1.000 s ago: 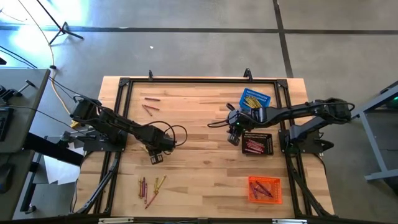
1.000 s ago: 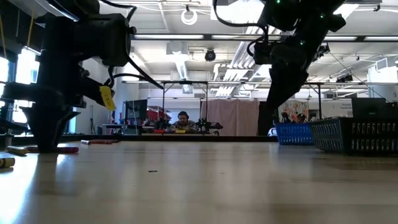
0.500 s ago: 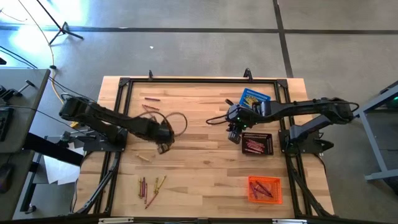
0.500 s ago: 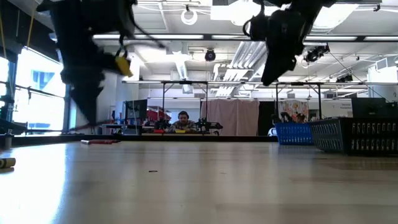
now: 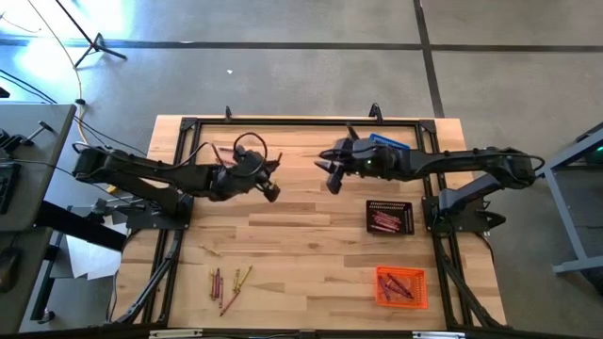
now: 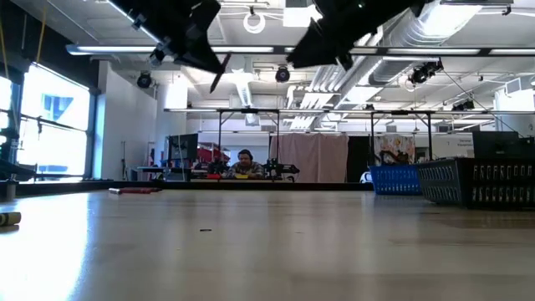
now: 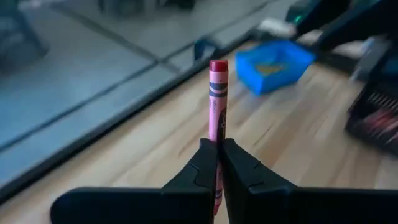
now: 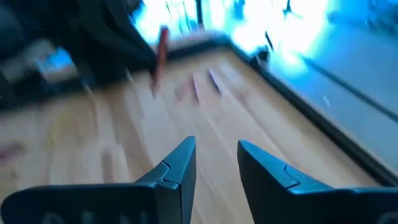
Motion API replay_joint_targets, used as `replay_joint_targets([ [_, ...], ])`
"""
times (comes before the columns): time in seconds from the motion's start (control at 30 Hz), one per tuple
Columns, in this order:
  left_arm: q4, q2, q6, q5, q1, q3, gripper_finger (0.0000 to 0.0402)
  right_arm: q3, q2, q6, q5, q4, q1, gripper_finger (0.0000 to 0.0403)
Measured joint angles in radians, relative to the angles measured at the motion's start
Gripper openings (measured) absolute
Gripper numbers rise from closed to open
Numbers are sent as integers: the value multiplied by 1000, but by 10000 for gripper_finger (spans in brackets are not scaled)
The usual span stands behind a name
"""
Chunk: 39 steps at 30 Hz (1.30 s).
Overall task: Sort crayons
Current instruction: Put the red crayon into the black bin
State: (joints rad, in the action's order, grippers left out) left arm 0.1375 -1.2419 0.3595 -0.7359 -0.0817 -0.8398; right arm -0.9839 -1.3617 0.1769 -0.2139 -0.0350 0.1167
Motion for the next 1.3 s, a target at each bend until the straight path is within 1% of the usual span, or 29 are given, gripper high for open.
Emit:
replay_joint_targets([
  [0.07,-93,-7,-66,21,-9,0,1,19,0,-17,36,90,9,105],
  [0.17,-178,-19,-120,77,-13,0,1,32,0,-36,94,174,23,105],
  [0.3,-250,-41,-151,143,-9,0,1,34,0,-49,133,224,30,106],
  [0.4,-296,-67,-178,149,-9,1,1,34,0,-65,170,230,30,112],
  [0.53,-348,-103,-189,151,-9,0,1,34,-1,-73,207,234,29,132],
  [0.73,-405,-112,-207,151,-9,0,1,34,-1,-71,207,235,30,169],
  [0.87,-437,-112,-224,152,-9,0,1,34,-1,-69,207,246,27,183],
  [1.3,-573,-150,-259,147,6,-1,1,34,-2,2,207,330,25,186],
])
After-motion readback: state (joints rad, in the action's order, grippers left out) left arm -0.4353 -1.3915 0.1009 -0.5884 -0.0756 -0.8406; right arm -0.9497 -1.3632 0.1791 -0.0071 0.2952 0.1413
